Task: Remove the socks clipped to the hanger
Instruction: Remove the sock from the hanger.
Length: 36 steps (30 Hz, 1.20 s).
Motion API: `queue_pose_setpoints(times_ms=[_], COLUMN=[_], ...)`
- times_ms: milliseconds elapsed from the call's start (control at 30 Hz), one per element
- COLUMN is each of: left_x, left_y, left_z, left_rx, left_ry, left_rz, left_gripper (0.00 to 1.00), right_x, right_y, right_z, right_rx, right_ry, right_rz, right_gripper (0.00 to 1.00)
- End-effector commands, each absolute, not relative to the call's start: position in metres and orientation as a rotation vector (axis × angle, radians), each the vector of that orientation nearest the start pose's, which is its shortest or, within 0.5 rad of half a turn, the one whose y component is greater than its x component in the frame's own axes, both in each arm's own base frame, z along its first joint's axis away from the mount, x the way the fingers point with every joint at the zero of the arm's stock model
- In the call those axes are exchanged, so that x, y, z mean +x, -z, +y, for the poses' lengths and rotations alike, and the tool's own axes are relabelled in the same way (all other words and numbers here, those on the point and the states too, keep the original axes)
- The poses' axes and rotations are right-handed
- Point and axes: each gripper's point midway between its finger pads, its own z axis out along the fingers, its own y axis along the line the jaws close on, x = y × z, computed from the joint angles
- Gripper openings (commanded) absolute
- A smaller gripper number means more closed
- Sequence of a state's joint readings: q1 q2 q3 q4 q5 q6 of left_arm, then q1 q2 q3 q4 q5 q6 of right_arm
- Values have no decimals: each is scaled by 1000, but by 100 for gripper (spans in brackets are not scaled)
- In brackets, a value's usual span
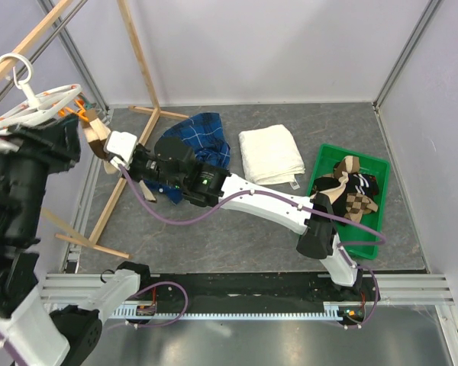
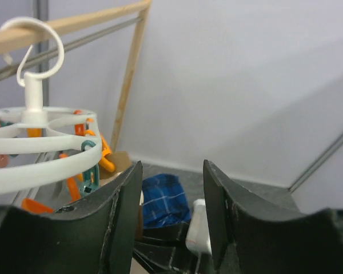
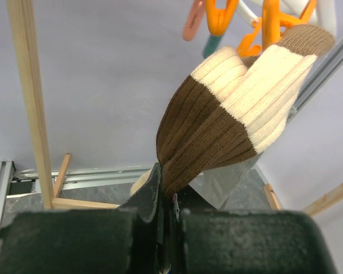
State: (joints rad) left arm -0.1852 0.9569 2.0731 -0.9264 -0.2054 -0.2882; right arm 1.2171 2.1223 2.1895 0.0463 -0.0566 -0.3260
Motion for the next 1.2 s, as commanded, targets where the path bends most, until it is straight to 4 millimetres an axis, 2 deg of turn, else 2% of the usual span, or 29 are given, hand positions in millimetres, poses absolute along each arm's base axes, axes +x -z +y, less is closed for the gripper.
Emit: queue_pose_setpoints(times_ms=[0, 100, 233, 467, 533, 667, 700, 833, 933, 967, 1000, 1033, 1067, 1167], left_x=[136, 121, 105, 127, 139, 168, 181, 205, 223, 230, 235, 241, 244, 248], left_y=[-618, -629, -640, -623, -617, -603, -597, -580, -567, -561, -557, -553, -545, -536], left_z=[-33, -35, -48, -100, -103, -91, -90, -86, -69, -56, -48, -41, -26, -3], left_rx=[-106, -93, -36, 188, 190, 119, 110, 70, 6, -48, -60, -88, -146, -224], left_ry=[421, 455, 540, 717, 717, 624, 603, 562, 447, 378, 318, 273, 197, 64], left_rz=[1209, 1152, 1101, 1193, 1226, 1284, 1313, 1392, 1425, 1444, 1459, 1479, 1510, 1542], left_gripper=[54, 54, 54, 54, 53, 54, 54, 54, 54, 54, 54, 54, 55, 55], right_x=[234, 235, 232, 223, 219, 215, 214, 210, 207, 206, 205, 204, 203, 205], right_y=[-449, -450, -451, -463, -465, -469, -470, -467, -465, -473, -464, -464, -472, -464], right_z=[595, 593, 593, 593, 593, 592, 591, 594, 594, 590, 592, 590, 587, 589], right_rx=[-1007, -1005, -1018, -1013, -1018, -1020, -1019, -1029, -1030, -1010, -1024, -1017, -995, -990], right_ry=[-722, -711, -698, -626, -607, -588, -582, -579, -588, -598, -596, -592, -600, -588], right_rz=[981, 986, 971, 934, 921, 910, 909, 901, 909, 899, 905, 903, 889, 903], right_gripper=[0, 0, 0, 0, 0, 0, 0, 0, 0, 0, 0, 0, 0, 0])
